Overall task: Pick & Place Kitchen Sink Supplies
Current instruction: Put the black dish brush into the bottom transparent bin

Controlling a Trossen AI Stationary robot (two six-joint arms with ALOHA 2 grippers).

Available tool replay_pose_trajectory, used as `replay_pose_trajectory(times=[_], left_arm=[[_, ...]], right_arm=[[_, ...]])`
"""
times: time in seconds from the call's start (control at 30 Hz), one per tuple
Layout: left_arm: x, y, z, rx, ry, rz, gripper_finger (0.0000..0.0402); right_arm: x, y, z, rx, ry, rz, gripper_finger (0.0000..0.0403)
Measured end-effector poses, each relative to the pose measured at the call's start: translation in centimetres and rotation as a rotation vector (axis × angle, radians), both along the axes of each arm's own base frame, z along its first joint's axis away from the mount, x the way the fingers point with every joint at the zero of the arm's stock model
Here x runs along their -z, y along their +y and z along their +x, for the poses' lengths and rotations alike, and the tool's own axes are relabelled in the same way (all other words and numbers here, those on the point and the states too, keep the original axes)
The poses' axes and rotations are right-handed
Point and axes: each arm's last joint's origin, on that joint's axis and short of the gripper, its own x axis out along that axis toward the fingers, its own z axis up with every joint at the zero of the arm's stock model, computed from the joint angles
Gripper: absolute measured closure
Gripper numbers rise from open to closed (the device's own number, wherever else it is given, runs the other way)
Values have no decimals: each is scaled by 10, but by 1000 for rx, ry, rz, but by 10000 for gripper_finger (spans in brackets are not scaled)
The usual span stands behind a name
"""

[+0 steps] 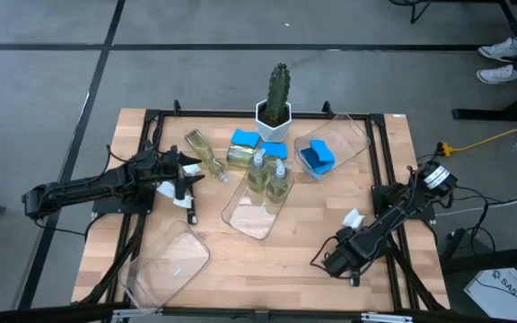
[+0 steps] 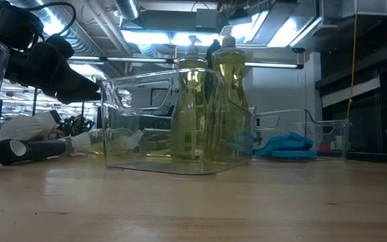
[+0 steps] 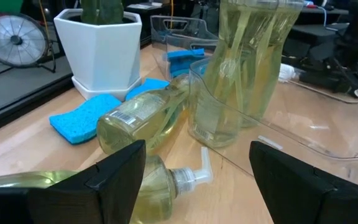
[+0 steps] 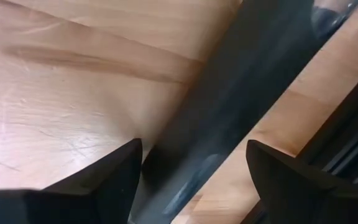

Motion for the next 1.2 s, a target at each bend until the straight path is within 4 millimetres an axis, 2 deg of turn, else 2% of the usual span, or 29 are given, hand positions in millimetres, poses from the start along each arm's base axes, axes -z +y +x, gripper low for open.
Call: replay_pose_trajectory(times=[0.1,0.2,0.37,0.5,0.77,0.93,1.2], left_arm=[[0,0,0,0,0,0,121],[0,0,0,0,1,-1,121],[0,0,0,0,0,0,121],[-3,0,1,-7,-35,-22,121],[-10,1,2,-19,-128,-72,121],[-13,1,2,-24,-171,-109,121],[-24,1,2,-18,-300,-127,121]], right_arm=[[1,0,1,-24,-38,-16,118],[2,0,2,-60,-77,-21,139],[3,1,5,-72,-115,-18,219],[3,3,11,-86,-217,-40,282],[1,16,30,-196,-493,22,283],[-1,22,39,-357,-637,78,283],[-2,25,42,-476,-710,75,283]])
